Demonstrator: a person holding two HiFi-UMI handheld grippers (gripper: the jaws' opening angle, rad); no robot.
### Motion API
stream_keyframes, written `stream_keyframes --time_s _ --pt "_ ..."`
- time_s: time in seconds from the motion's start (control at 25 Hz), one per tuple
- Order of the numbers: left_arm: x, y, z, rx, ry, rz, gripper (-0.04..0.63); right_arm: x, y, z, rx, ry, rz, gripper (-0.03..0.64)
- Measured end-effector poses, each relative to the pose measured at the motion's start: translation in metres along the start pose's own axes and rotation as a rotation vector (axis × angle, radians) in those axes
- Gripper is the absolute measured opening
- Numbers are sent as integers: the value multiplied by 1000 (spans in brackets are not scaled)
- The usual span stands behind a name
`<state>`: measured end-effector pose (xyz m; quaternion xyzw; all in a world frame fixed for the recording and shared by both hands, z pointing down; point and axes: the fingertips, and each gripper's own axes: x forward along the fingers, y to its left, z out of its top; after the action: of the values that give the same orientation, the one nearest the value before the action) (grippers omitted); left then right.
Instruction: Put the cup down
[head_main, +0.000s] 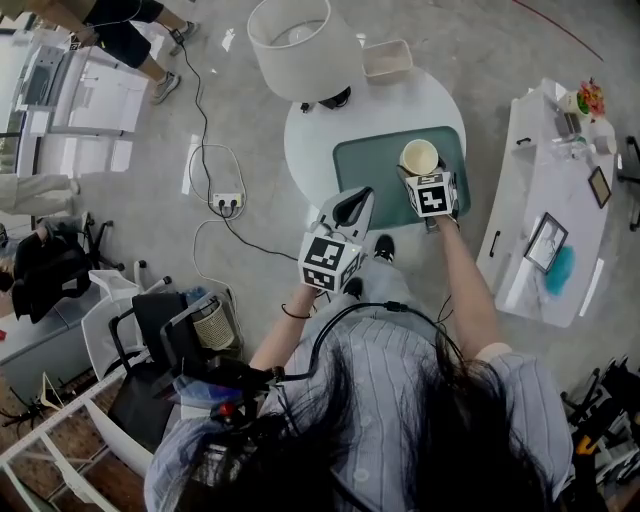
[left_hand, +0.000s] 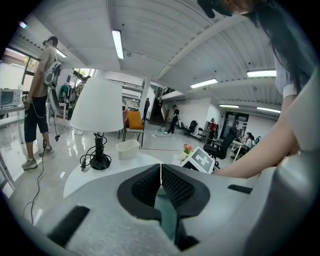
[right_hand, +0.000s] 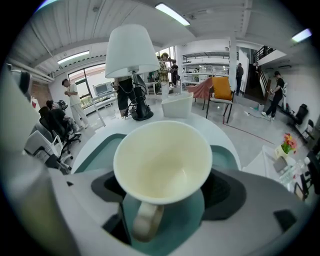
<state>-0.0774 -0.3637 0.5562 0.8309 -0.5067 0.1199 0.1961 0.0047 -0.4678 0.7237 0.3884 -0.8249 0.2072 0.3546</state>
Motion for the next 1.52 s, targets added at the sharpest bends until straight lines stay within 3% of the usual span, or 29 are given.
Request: stream_keyframes --time_s 0.32,0.52,0.96,1.24,1.52 --pt "-6 -1 -2 2 4 -2 18 -5 -1 5 0 -8 -47 397" --pt "-10 -2 -5 1 4 2 18 -9 -2 9 76 -40 -57 397" --pt "-21 -5 -3 5 -9 1 18 -36 -3 23 121 -115 -87 396" --pt "-32 -12 -3 12 -19 -9 18 -63 4 33 156 -177 -78 396" --pt "-49 -19 -3 21 -36 -7 18 -103 17 46 267 -276 -48 394"
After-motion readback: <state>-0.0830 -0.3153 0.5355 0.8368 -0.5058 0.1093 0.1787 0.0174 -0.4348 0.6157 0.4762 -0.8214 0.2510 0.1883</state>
